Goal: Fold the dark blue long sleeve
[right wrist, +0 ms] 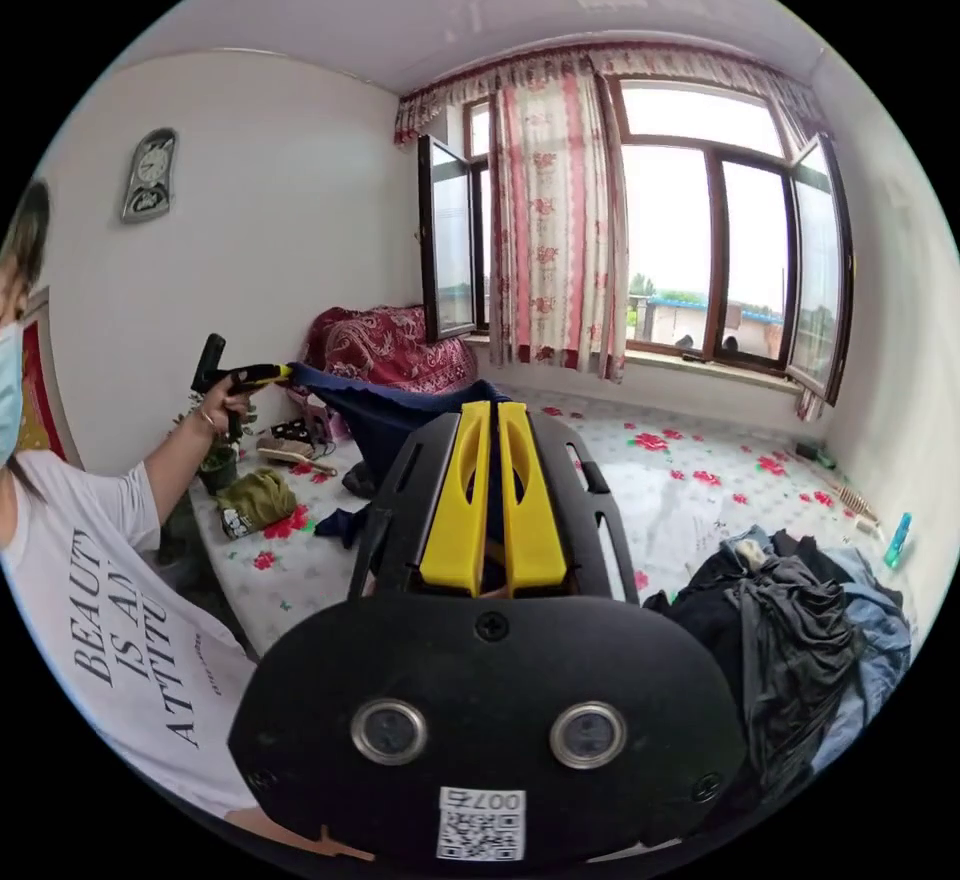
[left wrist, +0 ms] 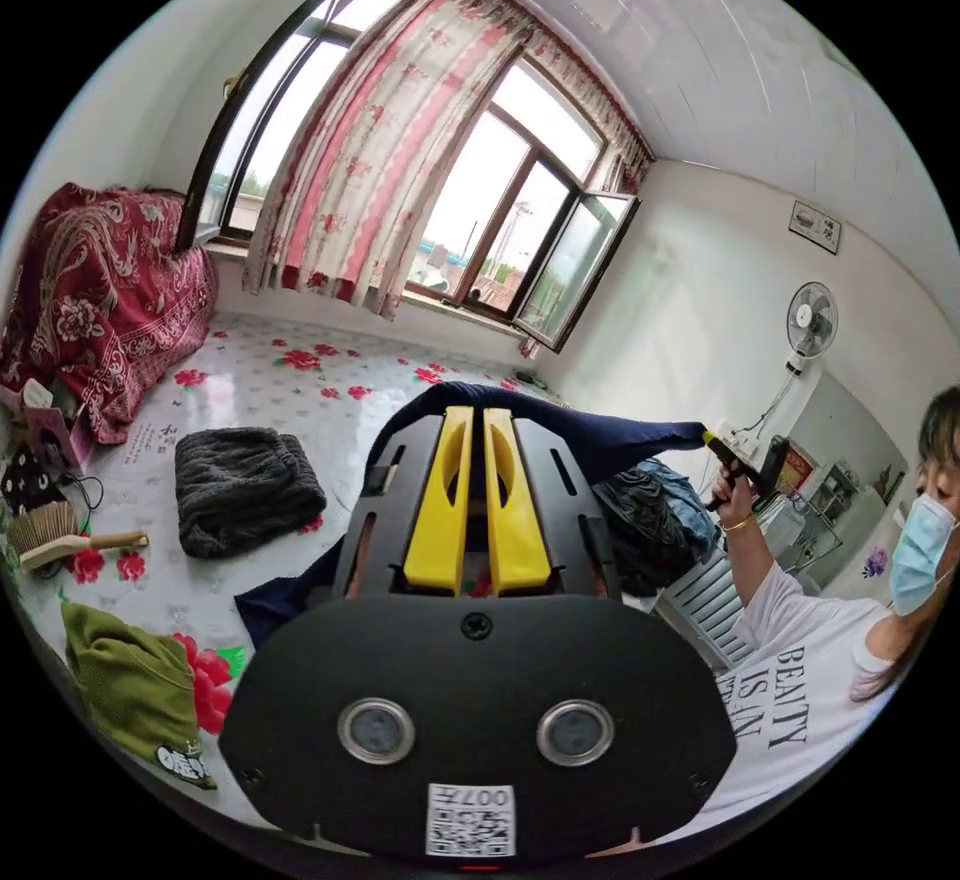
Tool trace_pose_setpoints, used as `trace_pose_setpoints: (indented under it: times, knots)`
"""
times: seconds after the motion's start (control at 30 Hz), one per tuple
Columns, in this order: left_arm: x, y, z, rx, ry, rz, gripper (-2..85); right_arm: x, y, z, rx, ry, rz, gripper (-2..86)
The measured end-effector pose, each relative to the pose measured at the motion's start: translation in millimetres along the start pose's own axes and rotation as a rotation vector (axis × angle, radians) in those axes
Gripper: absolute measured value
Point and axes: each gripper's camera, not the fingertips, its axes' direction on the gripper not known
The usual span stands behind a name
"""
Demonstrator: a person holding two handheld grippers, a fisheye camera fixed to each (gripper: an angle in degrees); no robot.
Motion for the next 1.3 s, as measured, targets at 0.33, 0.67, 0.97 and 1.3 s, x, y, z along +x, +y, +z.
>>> trace_pose_setpoints:
  times: [0.33, 0.67, 0.97, 1.3]
  knots:
    - [-14.8, 279.9, 83.9, -0.548, -0.111, -0.144, -0.6, -31.7, 316.5, 45.9, -0.459, -0.116, 0.257, -0.3]
    - [-15.3, 466.5, 87.7, -0.831, -0.189, -0.399, -0.7, -80.9, 495.9, 72.9, -0.804, -0.207, 0.363, -0.3]
    - [16.7, 526.7, 78.9, -0.887, -0.217, -0.436, -0.4, -79.6, 561.9, 61.1, -0.907, -0.224, 0.452, -0.3]
    - [-0.1, 509.1, 59.7, -0.828, -0.310, -0.481, 6.3, -33.1, 597.6, 82.5, -1.010, -0.115, 0.590, -0.3]
